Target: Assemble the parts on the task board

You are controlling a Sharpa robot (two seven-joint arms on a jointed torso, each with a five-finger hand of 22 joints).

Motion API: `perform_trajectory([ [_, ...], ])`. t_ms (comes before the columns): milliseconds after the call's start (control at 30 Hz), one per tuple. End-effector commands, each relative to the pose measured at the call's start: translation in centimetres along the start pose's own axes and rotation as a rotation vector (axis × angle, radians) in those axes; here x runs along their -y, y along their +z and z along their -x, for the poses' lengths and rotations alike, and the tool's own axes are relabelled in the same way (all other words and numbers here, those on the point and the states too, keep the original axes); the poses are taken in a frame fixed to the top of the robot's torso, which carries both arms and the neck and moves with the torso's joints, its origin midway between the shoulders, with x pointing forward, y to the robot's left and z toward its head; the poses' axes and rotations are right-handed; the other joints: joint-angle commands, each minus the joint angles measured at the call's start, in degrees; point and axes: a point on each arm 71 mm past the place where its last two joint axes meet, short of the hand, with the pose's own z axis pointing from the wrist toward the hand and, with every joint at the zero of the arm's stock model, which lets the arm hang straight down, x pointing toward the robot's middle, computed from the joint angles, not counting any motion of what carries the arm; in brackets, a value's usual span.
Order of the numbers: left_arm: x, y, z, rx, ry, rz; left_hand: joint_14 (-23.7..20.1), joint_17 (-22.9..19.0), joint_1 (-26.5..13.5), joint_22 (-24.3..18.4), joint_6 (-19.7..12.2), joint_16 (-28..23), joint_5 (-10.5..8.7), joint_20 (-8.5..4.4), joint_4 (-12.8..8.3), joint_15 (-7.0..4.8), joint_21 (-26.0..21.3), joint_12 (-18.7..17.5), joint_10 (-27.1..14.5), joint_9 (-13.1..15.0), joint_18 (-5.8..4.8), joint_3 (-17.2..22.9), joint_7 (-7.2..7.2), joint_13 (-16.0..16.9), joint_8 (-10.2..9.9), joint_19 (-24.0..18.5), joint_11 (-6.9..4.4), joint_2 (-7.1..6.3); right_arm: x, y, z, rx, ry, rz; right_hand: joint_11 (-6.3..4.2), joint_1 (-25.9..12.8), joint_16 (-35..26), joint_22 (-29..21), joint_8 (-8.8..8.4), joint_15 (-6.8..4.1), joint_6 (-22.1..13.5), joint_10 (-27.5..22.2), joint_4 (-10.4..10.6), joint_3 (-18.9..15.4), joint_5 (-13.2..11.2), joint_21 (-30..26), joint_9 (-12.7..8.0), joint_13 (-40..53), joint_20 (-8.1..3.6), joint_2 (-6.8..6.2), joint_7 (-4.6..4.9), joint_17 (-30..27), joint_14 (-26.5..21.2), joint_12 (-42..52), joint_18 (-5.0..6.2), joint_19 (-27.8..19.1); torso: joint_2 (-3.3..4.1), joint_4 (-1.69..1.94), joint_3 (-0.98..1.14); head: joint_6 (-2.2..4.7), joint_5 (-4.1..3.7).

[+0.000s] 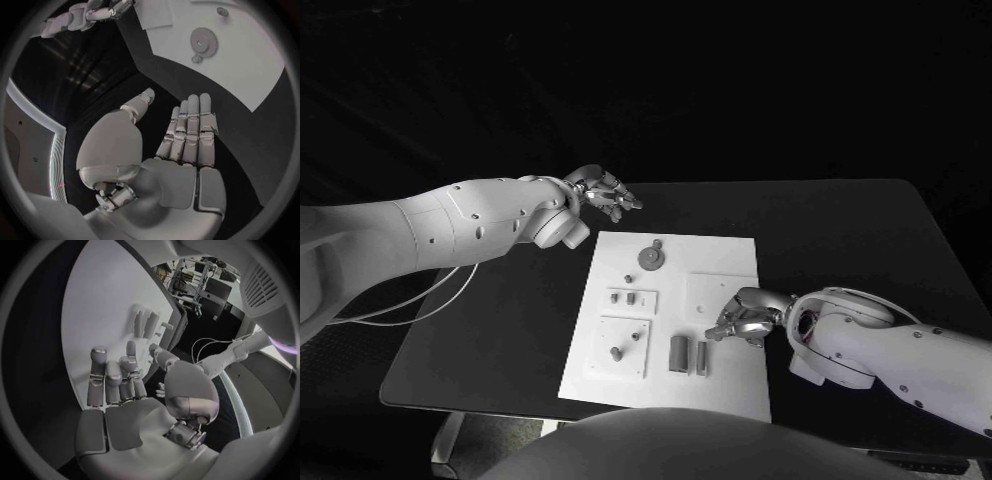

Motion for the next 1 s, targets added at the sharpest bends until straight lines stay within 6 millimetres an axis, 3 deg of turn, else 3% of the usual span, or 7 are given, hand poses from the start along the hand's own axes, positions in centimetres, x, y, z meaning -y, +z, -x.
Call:
perform_trajectory([
  [33,0.2,0.0,-0.3,-0.016,-0.001,-0.006,0.36,0.07,0.05,0.06,-0.41,-0.38,-0.04,0.10,0.14,0.16,-0.39,0.09,-0.39,-0.09,0.87,-0.09,0.23,-0.04,0.20,0.43,-0.08,0.62,0.3,0.2,-0.7,-0.072,0.083,-0.119,-0.02,-1.04,0.51,-0.10,0.21,-1.46,0.31,0.53,0.59,-0.16,0.20,0.03,0.13,-0.02,-0.23,-0.42,-0.10,0.33,2.24,-0.02,1.15,0.53,0.02,0.00,0.00,0.01,-0.13],
  [500,0.2,0.1,-0.3,-0.019,-0.001,-0.006,0.36,0.10,0.08,0.08,-0.43,-0.40,-0.04,0.08,0.15,0.15,-0.42,0.09,-0.40,-0.09,0.88,-0.08,0.22,-0.04,0.21,0.43,-0.09,0.65,-0.6,1.0,-0.8,-0.069,0.085,-0.145,0.27,-2.84,0.33,-0.12,-0.68,-1.39,-0.68,0.19,1.22,0.45,-0.42,-0.46,0.11,0.41,-0.45,-3.19,0.25,-0.60,1.41,-0.44,1.15,0.42,0.02,0.01,-0.02,0.01,-0.18],
  [767,0.3,0.1,-0.4,-0.022,-0.001,-0.006,0.37,0.12,0.10,0.09,-0.44,-0.42,-0.04,0.08,0.16,0.15,-0.44,0.09,-0.40,-0.10,0.89,-0.09,0.22,-0.04,0.22,0.43,-0.09,0.66,-1.1,1.5,-0.7,-0.063,0.032,-0.136,0.51,-2.58,0.33,-0.04,-1.05,-1.22,-1.19,-0.23,1.04,1.10,-0.62,-0.59,0.09,0.70,-0.43,-3.84,0.49,-1.12,0.71,-0.51,1.15,0.27,0.02,0.01,0.00,0.01,-0.16],
  [933,0.3,0.1,-0.4,-0.023,-0.001,-0.006,0.37,0.13,0.11,0.09,-0.45,-0.42,-0.04,0.08,0.16,0.14,-0.45,0.09,-0.41,-0.10,0.89,-0.09,0.22,-0.04,0.22,0.43,-0.09,0.66,-1.3,1.9,-0.8,-0.070,0.007,-0.133,0.67,-1.15,0.38,0.16,-1.20,-1.04,-1.39,-0.53,-0.84,1.40,-0.80,-0.59,0.23,1.02,-0.34,-3.74,0.64,-1.28,0.27,-0.48,1.15,0.14,0.00,0.04,0.00,0.01,-0.13],
  [1000,0.3,0.1,-0.4,-0.024,-0.001,-0.006,0.37,0.13,0.13,0.10,-0.45,-0.43,-0.04,0.08,0.15,0.14,-0.45,0.09,-0.41,-0.10,0.89,-0.09,0.22,-0.04,0.22,0.43,-0.09,0.66,-1.4,2.0,-1.0,-0.074,-0.001,-0.132,0.74,1.18,0.41,0.33,-1.25,-0.93,-1.45,-0.66,-3.91,1.56,-0.79,-0.56,0.38,1.25,-0.24,-3.47,0.71,-1.38,0.02,-0.46,1.15,0.06,0.03,0.04,0.03,0.01,-0.03],
])
